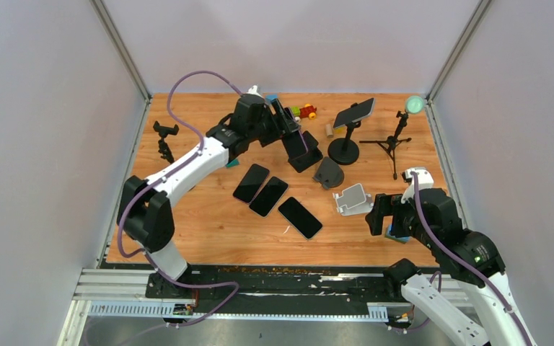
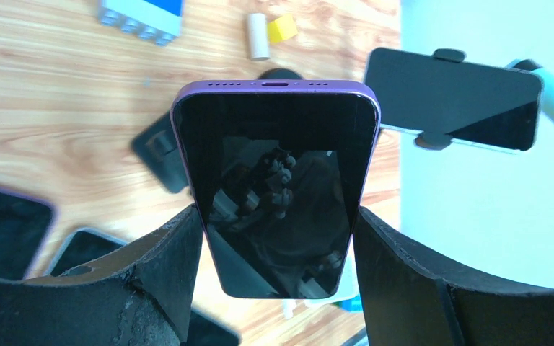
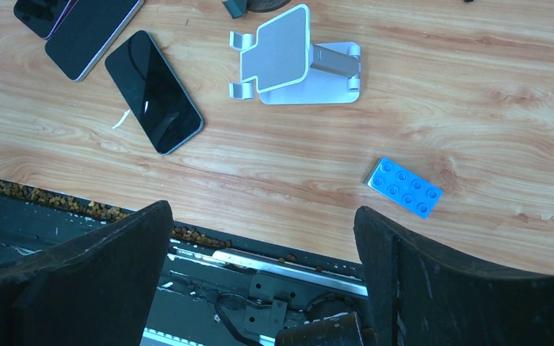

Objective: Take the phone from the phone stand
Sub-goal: Remove the phone from the phone stand, then place the phone at the center of the board.

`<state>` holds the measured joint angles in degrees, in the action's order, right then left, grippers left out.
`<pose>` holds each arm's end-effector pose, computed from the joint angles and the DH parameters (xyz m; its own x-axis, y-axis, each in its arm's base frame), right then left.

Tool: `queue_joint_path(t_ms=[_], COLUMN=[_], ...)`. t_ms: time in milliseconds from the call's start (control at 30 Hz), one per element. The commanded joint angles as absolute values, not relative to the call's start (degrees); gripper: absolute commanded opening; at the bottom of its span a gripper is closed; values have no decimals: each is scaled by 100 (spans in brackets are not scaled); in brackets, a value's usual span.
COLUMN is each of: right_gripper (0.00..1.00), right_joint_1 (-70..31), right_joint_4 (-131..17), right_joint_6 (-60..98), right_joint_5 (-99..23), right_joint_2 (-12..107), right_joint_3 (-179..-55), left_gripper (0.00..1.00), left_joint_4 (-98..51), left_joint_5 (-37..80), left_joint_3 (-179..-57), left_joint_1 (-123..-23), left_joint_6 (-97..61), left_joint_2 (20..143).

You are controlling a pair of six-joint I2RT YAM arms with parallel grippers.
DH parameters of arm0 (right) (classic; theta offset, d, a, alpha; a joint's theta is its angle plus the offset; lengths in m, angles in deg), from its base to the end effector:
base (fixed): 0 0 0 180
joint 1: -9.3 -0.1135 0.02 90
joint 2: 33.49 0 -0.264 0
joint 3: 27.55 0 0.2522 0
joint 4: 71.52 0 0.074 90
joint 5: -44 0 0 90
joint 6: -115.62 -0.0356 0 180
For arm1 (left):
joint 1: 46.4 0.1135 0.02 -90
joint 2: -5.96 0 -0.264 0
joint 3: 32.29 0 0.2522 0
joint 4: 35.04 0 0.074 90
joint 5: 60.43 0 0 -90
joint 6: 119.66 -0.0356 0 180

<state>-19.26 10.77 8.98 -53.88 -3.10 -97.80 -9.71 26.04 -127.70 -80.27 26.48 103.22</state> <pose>0.0608 0.0275 0.3350 -0.6779 -0.0461 -0.7337 -0.1989 0.9723 0.1227 0.3333 -0.2263 0.3172 -0.7110 -0.5210 -0.4723 0.0203 0.6561 -0.7544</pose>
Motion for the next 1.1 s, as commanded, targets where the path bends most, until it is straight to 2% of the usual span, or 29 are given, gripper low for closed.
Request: queue_joint_path(t_ms=[0,200,433,667,1067], right_gripper=[98,98,98,98,98], right_joint_1=[-1898,-1900,-1900,-1900,-1896], right_joint_4=[868,868,868,866,859], right_joint_6=[839,855,849,842,867], right_joint_5=[-5389,-5352,-5345,-5342,-5312], right_joint_2=[-312,-274,-306,-351,-306], right_joint_3=[-9783,-9783,-9768,-9772,-9768], left_gripper=[15,15,10,16,15], left_joint_4=[104,1647,2712,2730,1865], left_joint_5=[3038,4164,4407,4957,4001], left_joint_3=[-12847,-12611,-12323,-11115,-9321], left_joint_1=[-7831,-7573,-7313,-7299,-7277], left_joint_6=[1392,248,-384,218,1411], left_joint_2=[9592,8868,8607,7852,7507])
